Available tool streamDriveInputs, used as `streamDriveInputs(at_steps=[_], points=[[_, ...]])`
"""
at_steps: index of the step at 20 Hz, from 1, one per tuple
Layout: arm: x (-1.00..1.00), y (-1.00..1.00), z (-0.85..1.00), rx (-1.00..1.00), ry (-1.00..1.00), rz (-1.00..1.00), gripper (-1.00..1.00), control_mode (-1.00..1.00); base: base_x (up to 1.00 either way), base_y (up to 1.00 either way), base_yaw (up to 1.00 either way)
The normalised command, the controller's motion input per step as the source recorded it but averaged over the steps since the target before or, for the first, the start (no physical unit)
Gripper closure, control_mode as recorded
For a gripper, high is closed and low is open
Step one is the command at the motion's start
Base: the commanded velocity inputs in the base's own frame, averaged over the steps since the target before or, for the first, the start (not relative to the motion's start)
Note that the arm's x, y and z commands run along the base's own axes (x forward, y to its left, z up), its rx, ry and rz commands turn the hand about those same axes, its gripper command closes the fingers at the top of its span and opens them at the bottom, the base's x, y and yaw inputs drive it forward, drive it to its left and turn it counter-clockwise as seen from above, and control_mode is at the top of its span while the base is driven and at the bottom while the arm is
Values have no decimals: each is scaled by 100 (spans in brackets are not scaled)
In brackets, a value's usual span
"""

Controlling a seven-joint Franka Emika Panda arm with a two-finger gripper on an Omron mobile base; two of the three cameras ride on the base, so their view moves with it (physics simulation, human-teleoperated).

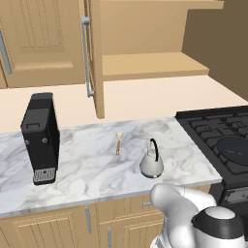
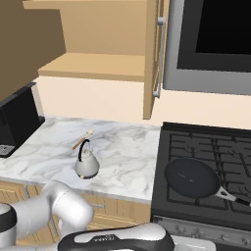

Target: Pick the pan from the cabinet and place it on the stove. Then turn on the stove burner for the pan.

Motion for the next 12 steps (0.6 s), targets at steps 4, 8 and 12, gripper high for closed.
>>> streamDriveInputs(at_steps=[4,8,12], points=[[16,-15,-32,1,1,0,-100,-100,0,0,0],[14,-24,-31,0,0,0,-100,-100,0,0,0],[12,-21,-30,0,0,0,-100,-100,0,0,0]])
